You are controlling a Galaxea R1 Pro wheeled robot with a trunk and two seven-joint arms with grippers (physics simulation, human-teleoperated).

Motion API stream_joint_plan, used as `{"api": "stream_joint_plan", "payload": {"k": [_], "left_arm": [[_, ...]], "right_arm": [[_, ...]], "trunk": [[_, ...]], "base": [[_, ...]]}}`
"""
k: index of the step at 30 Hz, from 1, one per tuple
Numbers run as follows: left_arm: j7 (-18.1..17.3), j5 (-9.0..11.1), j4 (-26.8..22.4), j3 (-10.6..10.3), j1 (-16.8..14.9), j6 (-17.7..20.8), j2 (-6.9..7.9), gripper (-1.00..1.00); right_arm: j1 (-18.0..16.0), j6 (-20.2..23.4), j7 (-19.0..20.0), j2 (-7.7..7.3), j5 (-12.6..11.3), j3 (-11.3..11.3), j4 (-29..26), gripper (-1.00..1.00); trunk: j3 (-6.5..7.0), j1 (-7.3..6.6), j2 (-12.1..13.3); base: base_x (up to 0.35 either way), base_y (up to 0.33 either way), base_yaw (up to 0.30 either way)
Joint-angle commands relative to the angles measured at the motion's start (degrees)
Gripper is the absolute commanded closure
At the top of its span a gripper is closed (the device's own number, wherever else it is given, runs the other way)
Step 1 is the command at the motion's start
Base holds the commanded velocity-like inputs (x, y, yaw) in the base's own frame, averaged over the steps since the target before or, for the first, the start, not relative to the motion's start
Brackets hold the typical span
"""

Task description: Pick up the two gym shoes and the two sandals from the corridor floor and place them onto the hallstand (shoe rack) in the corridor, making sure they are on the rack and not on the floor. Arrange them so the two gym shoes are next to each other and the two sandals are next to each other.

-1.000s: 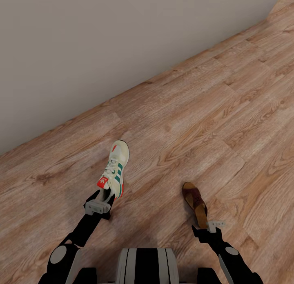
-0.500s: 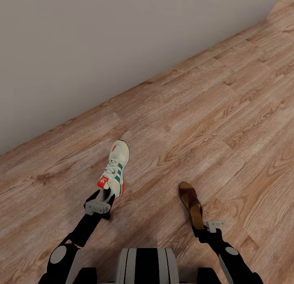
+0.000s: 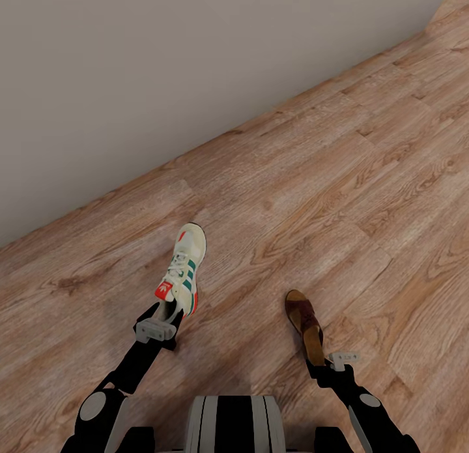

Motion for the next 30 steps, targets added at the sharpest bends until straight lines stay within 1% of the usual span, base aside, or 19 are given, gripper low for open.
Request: {"api": "stream_joint_plan", "payload": {"k": [1, 4, 20, 24, 30], "left_arm": [[-0.37, -0.12, 0.00, 0.17, -0.03, -0.18, -0.07, 1.00], [-0.41, -0.12, -0.03, 0.18, -0.02, -0.05, -0.07, 1.00], [-0.37, -0.01, 0.39, 0.18, 0.00, 0.23, -0.13, 1.00], [-0.37, -0.03, 0.82, 0.26, 0.00, 0.51, 0.09, 1.00], [-0.35, -0.41, 0.98, 0.81, 0.00, 3.54, 0.71, 1.00]], "right_arm": [[-0.03, -0.16, 0.35, 0.05, 0.38, -0.34, 0.02, 1.00], [-0.04, -0.16, 0.33, 0.05, 0.38, -0.31, 0.02, 1.00], [0.00, -0.34, 0.41, 0.07, 0.38, -0.13, 0.19, 1.00], [0.03, -0.40, 0.38, 0.11, 0.40, -0.05, 0.25, 1.00], [0.04, -0.55, 0.30, 0.13, 0.48, -0.02, -0.01, 1.00]], "trunk": [[-0.02, -0.01, -0.01], [-0.02, -0.01, -0.01], [3.52, -0.42, 0.21], [4.41, -0.52, 0.26], [5.74, -0.68, 0.34]], "base": [[0.000, 0.000, 0.000], [0.000, 0.000, 0.000], [0.000, 0.000, 0.000], [0.000, 0.000, 0.000], [0.000, 0.000, 0.000]]}}
